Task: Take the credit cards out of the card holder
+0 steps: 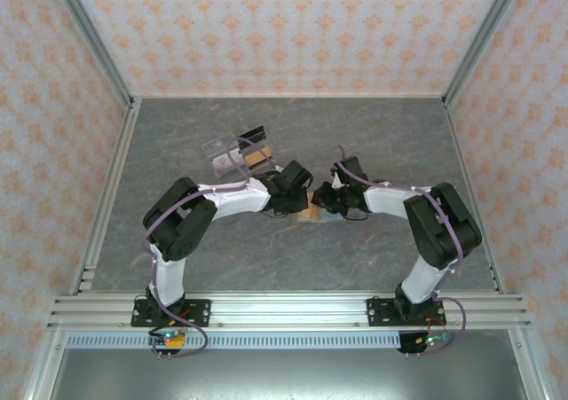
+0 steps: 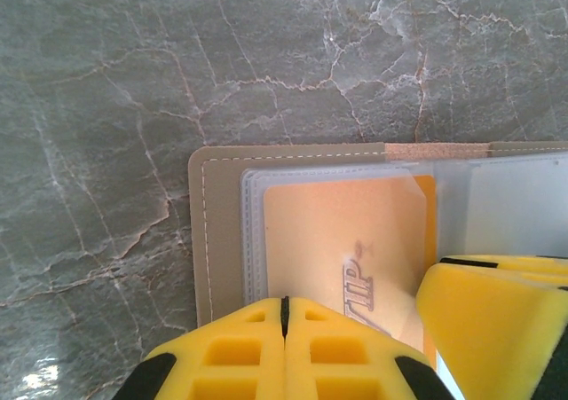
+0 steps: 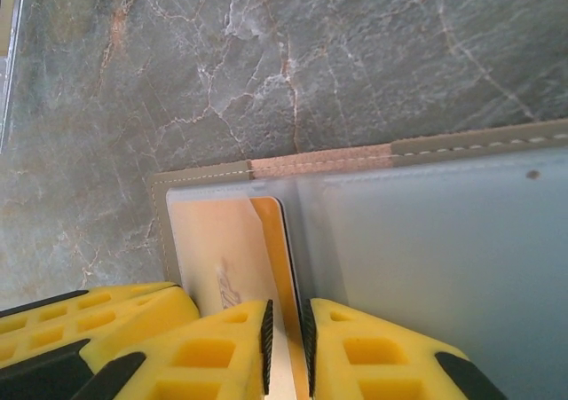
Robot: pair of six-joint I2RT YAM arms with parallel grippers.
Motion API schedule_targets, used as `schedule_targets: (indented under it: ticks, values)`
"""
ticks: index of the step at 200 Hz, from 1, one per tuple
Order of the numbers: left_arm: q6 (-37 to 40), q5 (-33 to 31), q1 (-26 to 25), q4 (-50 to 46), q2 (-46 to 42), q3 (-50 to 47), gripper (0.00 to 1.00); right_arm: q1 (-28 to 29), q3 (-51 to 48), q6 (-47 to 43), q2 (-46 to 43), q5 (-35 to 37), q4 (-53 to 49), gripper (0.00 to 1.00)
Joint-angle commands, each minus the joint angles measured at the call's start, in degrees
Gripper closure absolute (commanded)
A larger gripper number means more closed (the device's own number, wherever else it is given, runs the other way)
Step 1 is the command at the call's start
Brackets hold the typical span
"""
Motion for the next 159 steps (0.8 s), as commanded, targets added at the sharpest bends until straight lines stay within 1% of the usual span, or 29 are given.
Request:
schedule_targets:
  ticks: [1,22,52,86,117,140,149,159]
  values:
    - [-0.44,0.28,0.05,-3.48,3.59,-1.11,0.98,0.48,-1.32,0.80,-0.67,-3.88,4.70,0.82]
    - [-0.44,0.28,0.03,-3.49,3.61,-1.13,0.98,-0.15,-2.24,1.37,-1.62,-4.90,6.25,0.85]
    - [-0.44,0.79,0.01,-3.07,3.28,-0.97,0.97,-2.71,-5.48,4.93,-3.41,-8.74,12.64,0.91]
    - [0.04,2.24,-0.02,-2.57,1.98,0.04,0.95,-3.73,-6.63,4.73,-4.85,-9.90,13.39,1.00]
    - [0.59,2.44,0.00,-2.72,0.02,0.75,0.91,-3.75,-6.97,3.66,-5.67,-7.41,11.50,1.00]
    - [1.25,1.48,0.04,-3.39,-0.32,0.93,0.90,-3.79,-6.44,2.09,-5.71,-3.98,7.69,1.00]
    - [1.32,1.27,0.00,-3.88,0.13,1.09,0.90,-3.74,-6.28,1.47,-5.54,-3.06,6.43,0.96]
    - [1.32,1.24,0.09,-3.96,0.85,1.01,0.90,-3.77,-5.93,0.70,-5.20,-1.99,4.85,0.90]
